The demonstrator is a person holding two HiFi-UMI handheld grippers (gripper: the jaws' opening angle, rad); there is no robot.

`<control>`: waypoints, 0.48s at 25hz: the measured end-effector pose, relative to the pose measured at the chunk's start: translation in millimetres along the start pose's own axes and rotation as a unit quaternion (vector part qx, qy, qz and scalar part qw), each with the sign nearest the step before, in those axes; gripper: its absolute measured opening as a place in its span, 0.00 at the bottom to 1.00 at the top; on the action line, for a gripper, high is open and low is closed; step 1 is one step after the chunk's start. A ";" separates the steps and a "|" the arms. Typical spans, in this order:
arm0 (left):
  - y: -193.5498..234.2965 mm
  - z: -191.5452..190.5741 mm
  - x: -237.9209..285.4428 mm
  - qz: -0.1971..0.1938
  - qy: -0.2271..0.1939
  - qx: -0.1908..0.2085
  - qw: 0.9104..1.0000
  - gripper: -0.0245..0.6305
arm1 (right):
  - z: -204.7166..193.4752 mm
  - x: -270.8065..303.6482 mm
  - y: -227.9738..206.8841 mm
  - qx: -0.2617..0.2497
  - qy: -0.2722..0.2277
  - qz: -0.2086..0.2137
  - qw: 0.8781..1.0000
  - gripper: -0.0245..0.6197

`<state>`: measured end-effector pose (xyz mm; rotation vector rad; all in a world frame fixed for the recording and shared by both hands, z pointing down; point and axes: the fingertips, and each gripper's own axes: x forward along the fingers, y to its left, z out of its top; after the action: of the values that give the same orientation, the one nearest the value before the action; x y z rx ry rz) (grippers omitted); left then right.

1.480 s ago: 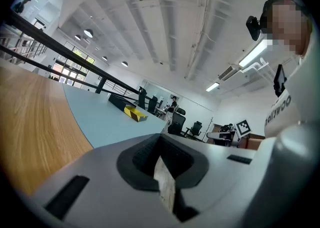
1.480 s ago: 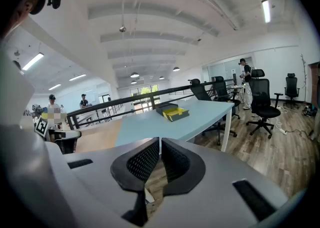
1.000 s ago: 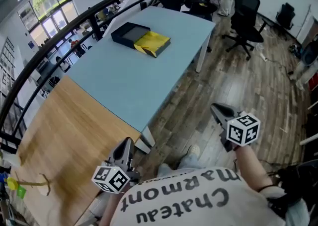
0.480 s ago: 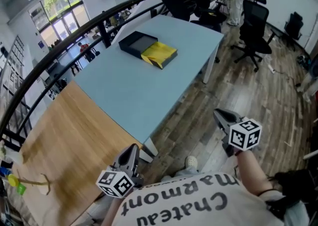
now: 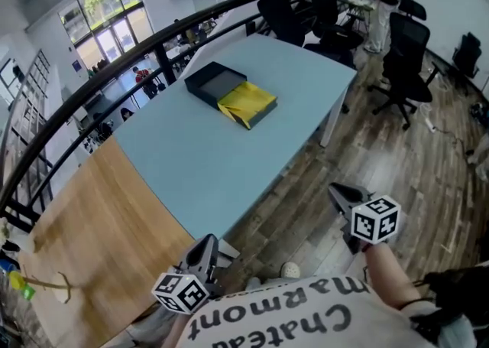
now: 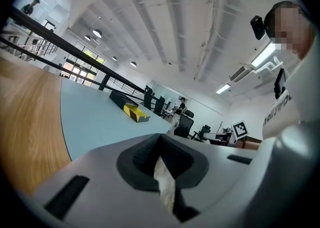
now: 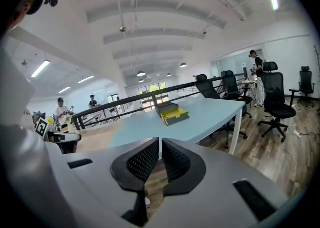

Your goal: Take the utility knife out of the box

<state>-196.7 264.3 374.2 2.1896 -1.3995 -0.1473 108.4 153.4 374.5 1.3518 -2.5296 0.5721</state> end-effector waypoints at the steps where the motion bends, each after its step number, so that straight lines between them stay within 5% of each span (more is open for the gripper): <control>1: -3.2 1.4 7.1 0.002 0.000 0.000 1.000 0.04 | 0.0 3.4 -8.8 0.007 0.002 0.002 1.000 0.11; 12: -15.6 6.7 84.2 0.028 -0.018 -0.005 0.999 0.04 | 13.7 39.2 -81.8 0.003 0.023 0.032 0.999 0.11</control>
<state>-148.0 193.5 376.6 2.1473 -1.4745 -0.1750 154.6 77.1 395.6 1.2500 -2.5445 0.6156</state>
